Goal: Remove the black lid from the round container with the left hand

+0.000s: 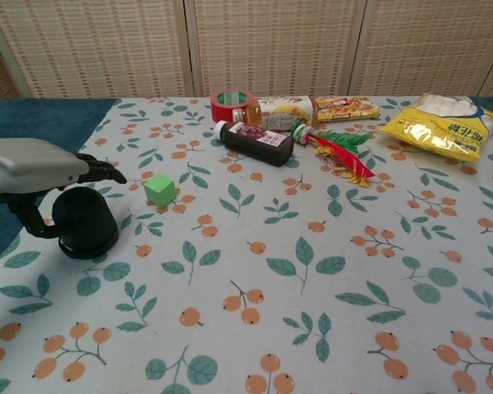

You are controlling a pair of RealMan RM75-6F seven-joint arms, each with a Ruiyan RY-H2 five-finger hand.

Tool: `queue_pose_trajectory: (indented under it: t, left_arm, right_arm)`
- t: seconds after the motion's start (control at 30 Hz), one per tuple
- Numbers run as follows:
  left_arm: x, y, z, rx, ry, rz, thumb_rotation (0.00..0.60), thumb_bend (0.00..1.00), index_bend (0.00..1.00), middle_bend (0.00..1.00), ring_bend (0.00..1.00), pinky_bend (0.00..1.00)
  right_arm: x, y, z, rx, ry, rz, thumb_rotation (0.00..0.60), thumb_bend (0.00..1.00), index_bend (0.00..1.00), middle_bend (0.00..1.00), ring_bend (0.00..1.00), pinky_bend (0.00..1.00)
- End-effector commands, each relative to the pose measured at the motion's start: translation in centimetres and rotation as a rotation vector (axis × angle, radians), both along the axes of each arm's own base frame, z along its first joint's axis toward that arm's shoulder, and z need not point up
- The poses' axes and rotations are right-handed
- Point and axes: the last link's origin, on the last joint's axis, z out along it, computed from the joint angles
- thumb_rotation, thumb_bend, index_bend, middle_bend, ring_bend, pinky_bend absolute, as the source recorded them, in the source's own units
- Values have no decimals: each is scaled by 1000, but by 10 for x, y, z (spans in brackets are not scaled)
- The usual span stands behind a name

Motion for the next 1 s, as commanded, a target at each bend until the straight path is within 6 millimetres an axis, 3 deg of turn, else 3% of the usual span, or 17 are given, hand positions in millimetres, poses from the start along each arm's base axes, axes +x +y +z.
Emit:
queue_pose_trajectory:
  t: [0.03, 0.23, 0.4, 0.57, 0.8, 1.0]
  left_arm:
    - [3, -8, 14, 33, -23, -28, 600, 416, 223, 234, 201, 411]
    - [0, -16, 28, 61, -42, -34, 600, 415, 239, 250, 219, 442]
    - [-4, -16, 30, 72, -59, -48, 600, 392, 2, 2, 1, 260]
    - [-3, -14, 28, 68, -65, -72, 600, 366, 0, 0, 0, 167]
    - [-12, -14, 17, 21, -28, -19, 600, 330, 0, 0, 0, 163]
    - [-18, -2, 10, 26, -17, 19, 600, 331, 0, 0, 0, 163]
  right_arm:
    - [0, 0, -1, 5, 1, 2, 600, 175, 0, 0, 0, 0]
    - [2, 2, 0, 4, -6, 8, 600, 175, 0, 0, 0, 0]
    - [2, 3, -1, 11, -4, 11, 600, 175, 0, 0, 0, 0]
    - [2, 2, -1, 10, -4, 9, 600, 175, 0, 0, 0, 0]
    - [2, 2, -1, 9, -5, 11, 600, 175, 0, 0, 0, 0]
    - [2, 3, 0, 9, -6, 11, 600, 175, 0, 0, 0, 0]
